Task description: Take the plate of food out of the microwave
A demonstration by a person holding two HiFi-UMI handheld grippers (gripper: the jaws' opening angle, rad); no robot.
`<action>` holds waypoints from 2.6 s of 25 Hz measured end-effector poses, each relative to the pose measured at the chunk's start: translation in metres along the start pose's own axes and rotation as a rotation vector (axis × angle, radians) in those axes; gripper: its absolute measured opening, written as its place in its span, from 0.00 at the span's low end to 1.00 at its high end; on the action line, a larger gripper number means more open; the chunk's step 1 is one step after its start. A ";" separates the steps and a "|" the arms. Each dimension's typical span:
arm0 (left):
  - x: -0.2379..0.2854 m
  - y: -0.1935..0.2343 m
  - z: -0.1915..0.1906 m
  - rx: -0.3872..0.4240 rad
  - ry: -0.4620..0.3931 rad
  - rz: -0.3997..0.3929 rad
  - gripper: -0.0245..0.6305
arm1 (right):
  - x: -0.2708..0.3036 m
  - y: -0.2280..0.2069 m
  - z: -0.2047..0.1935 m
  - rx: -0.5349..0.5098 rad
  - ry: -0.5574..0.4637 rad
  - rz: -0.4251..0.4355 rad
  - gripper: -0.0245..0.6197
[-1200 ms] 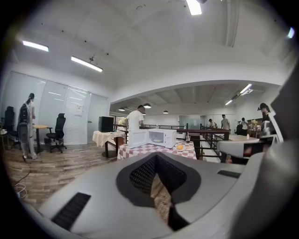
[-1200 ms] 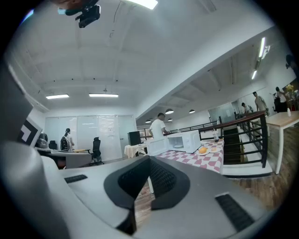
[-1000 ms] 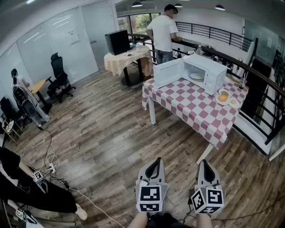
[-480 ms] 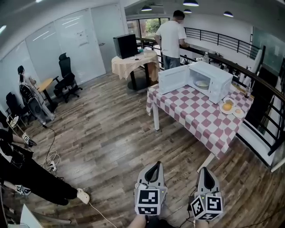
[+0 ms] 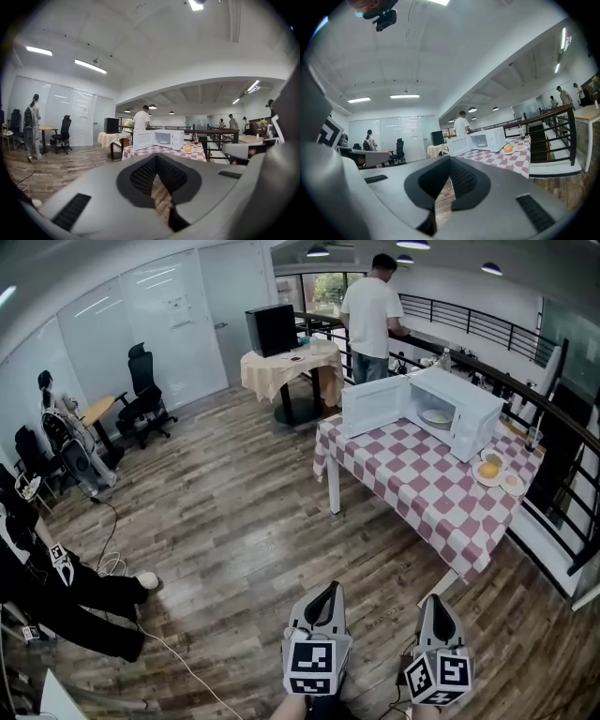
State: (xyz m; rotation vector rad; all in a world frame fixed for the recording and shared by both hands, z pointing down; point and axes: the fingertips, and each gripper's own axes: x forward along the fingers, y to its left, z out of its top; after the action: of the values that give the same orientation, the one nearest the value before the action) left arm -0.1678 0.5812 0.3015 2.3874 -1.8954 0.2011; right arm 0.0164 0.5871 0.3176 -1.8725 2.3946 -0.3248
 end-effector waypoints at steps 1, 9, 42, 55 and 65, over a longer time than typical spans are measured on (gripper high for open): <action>0.007 0.004 -0.001 -0.002 0.000 -0.002 0.06 | 0.007 0.000 -0.001 -0.004 0.001 -0.002 0.03; 0.086 0.047 0.014 -0.013 0.000 -0.058 0.06 | 0.089 -0.002 0.011 -0.038 -0.003 -0.067 0.03; 0.291 0.110 0.030 -0.045 0.027 -0.210 0.06 | 0.282 -0.023 0.011 -0.023 0.027 -0.191 0.03; 0.423 0.090 0.050 -0.042 0.033 -0.177 0.06 | 0.402 -0.099 0.039 -0.011 0.027 -0.142 0.03; 0.506 0.063 0.060 -0.043 0.041 -0.173 0.06 | 0.469 -0.155 0.048 0.021 0.035 -0.110 0.03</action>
State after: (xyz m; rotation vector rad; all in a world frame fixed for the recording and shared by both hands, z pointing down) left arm -0.1138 0.0704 0.3201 2.4815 -1.6487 0.1927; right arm 0.0569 0.0927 0.3341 -2.0098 2.3056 -0.3918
